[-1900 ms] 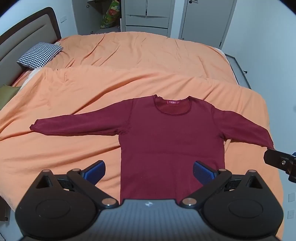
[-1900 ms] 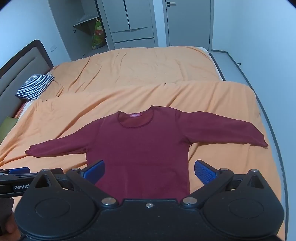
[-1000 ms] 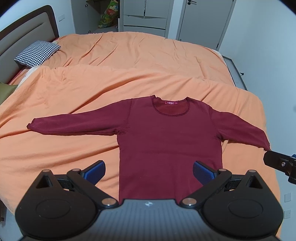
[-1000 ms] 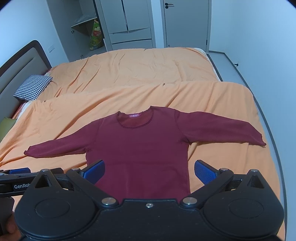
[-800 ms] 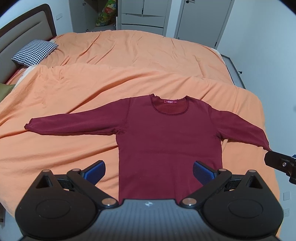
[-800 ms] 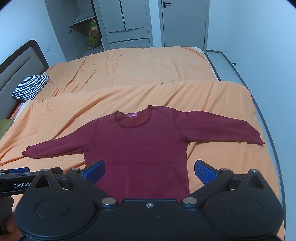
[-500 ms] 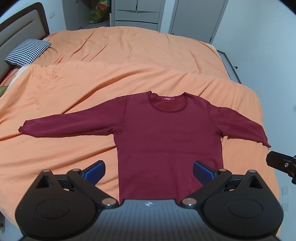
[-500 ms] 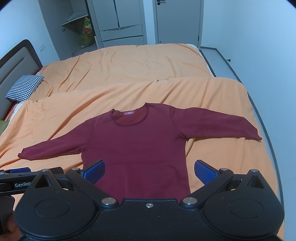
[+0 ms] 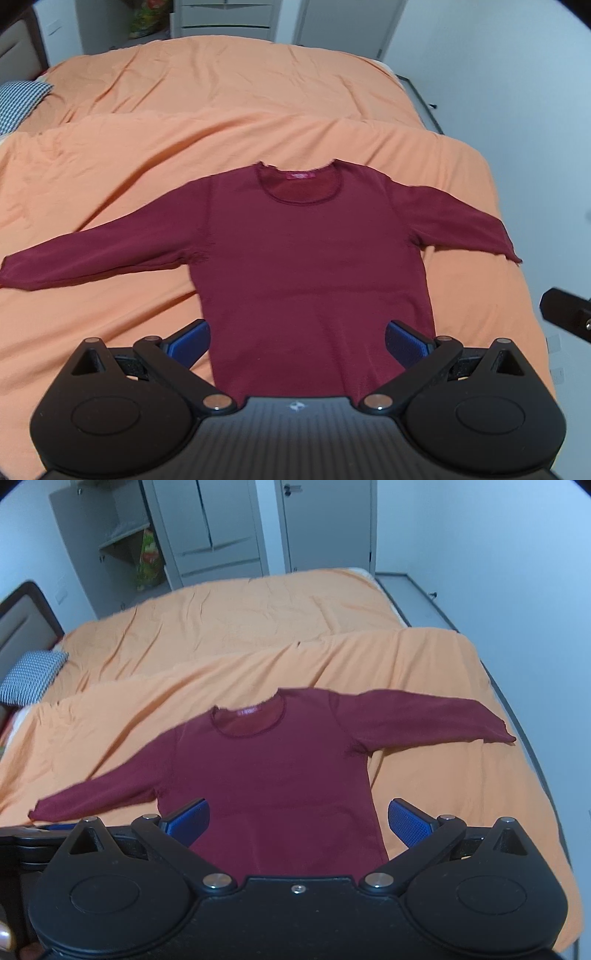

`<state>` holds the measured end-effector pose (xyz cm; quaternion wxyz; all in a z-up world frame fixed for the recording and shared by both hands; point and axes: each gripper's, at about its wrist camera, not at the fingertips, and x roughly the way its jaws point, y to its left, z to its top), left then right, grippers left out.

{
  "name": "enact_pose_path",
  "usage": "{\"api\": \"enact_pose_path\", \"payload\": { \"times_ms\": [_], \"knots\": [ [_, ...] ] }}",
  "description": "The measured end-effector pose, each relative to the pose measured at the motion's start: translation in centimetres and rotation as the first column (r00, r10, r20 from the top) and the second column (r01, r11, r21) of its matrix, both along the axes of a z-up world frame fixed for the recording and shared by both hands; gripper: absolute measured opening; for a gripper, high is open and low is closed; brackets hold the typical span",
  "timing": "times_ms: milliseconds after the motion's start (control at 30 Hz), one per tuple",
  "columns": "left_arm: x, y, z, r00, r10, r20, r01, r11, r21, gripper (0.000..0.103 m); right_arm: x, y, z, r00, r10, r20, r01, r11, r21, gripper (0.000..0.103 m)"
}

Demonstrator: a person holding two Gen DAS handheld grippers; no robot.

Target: Fold small clothes

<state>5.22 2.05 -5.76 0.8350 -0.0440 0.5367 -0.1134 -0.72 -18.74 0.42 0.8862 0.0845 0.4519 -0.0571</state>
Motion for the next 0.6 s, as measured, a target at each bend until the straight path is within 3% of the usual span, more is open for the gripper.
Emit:
{"api": "enact_pose_path", "payload": {
  "times_ms": [167, 267, 433, 600],
  "knots": [
    [0.3, -1.8, -1.4, 0.998, -0.051, -0.022, 0.05, 0.998, -0.028, 0.103, -0.9, -1.3, -0.9, 0.998, -0.024, 0.052, 0.026, 0.999, -0.033, 0.102],
    [0.3, -2.8, -2.0, 0.997, -0.067, -0.03, 0.065, 0.994, -0.087, 0.103, -1.0, -3.8, -1.5, 0.995, -0.084, 0.059, 0.081, 0.996, 0.04, 0.102],
    [-0.2, -6.7, -1.6, 0.991, -0.125, 0.049, 0.127, 0.992, -0.027, 0.103, -0.8, -10.8, -4.5, 0.977, -0.21, 0.029, 0.202, 0.963, 0.178, 0.102],
    [0.4, -10.2, -2.9, 0.995, -0.093, -0.025, 0.09, 0.992, -0.092, 0.103, -0.3, -19.0, -8.1, 0.959, -0.281, 0.037, 0.268, 0.941, 0.207, 0.102]
  ]
}}
